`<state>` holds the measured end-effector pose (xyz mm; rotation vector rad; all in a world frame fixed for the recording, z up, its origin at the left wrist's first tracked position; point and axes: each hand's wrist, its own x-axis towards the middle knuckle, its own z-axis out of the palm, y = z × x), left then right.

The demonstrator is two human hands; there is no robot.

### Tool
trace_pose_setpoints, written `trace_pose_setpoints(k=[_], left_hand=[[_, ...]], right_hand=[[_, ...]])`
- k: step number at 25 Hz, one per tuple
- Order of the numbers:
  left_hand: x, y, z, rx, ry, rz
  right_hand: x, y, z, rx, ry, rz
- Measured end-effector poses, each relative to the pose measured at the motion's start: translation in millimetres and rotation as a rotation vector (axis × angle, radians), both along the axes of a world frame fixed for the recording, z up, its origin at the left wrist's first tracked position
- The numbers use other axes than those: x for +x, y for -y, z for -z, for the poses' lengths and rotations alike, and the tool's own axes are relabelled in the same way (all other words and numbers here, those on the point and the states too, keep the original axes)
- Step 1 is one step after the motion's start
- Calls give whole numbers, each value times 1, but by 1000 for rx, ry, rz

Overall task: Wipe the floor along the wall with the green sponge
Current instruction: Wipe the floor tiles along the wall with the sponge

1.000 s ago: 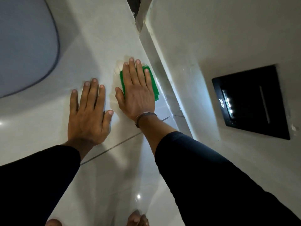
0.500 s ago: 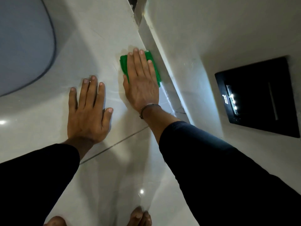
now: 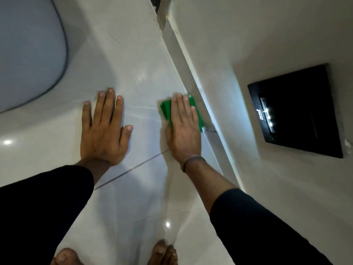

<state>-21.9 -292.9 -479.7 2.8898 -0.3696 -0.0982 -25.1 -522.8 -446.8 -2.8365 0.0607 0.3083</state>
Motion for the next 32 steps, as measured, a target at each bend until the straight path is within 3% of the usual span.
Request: trace_pose_setpoints(k=[11,15,19,27,32], left_hand=[[0,1,1,-30,-14,-9],[0,1,1,-30,-9,-9],[0,2,0,-31,-14,-15],[1,2,0,-9,-10,-11],[1,2,0,-5,4,-12]], right_hand=[[-178,74,-4,-61,-118,37],[-205,81,-11,-90,-196,56],[-154,62,-10,-93,-187,3],[63,-19,0,31,0,-10],[56,-16,-2,49,3,-25]])
